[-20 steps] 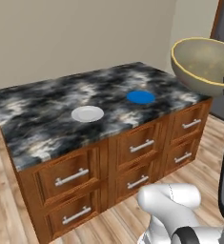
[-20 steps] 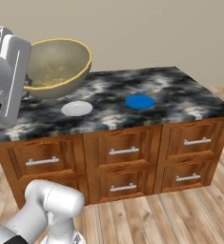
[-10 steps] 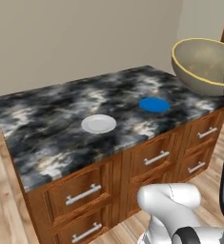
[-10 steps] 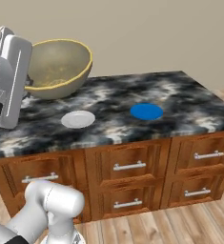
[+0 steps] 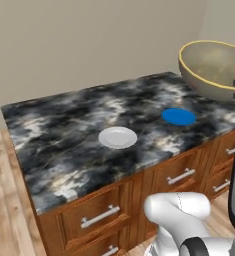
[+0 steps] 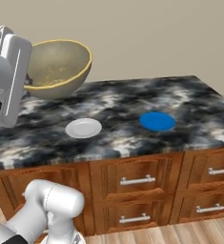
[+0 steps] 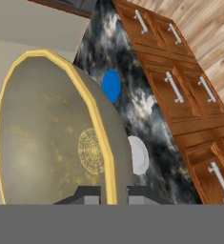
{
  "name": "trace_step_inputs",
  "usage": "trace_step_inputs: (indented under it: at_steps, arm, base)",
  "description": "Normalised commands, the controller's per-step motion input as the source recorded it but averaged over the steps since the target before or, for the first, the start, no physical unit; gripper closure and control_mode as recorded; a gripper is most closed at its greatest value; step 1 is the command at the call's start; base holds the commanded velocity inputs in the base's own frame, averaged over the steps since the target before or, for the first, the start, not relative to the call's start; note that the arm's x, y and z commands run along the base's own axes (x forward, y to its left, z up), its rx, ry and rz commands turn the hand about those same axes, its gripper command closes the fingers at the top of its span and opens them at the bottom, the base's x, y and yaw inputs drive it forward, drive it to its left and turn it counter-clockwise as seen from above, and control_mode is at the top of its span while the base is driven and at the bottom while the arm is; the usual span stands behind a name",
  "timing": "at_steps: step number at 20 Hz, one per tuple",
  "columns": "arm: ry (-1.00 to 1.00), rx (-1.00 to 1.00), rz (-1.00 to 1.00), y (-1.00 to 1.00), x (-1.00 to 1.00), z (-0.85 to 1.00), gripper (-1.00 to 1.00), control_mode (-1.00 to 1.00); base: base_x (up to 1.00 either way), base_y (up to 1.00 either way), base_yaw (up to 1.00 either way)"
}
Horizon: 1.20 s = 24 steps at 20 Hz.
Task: Move the bowls from the cabinet to the plates on the dining table.
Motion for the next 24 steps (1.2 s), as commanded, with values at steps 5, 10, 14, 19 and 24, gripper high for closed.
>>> trace_step_inputs:
  at_steps: [5, 10, 14, 19, 24]
  arm:
    - [0.0, 0.0, 0.0, 0.0, 0.0, 0.0, 1.0, 1.0]
    - [0.0, 0.0, 0.0, 0.0, 0.0, 0.0, 1.0, 1.0]
    - [0.0, 0.0, 0.0, 0.0, 0.0, 0.0, 1.0, 1.0]
    - [0.0, 0.0, 0.0, 0.0, 0.0, 0.0, 1.0, 1.0]
    - [0.0, 0.0, 0.0, 0.0, 0.0, 0.0, 1.0, 1.0]
  base:
    - [0.11, -0.02, 0.24]
    - [0.11, -0.02, 0.24]
    - [0.35, -0.15, 0.14]
    - [0.59, -0.18, 0.03]
    - [0.6, -0.19, 0.02]
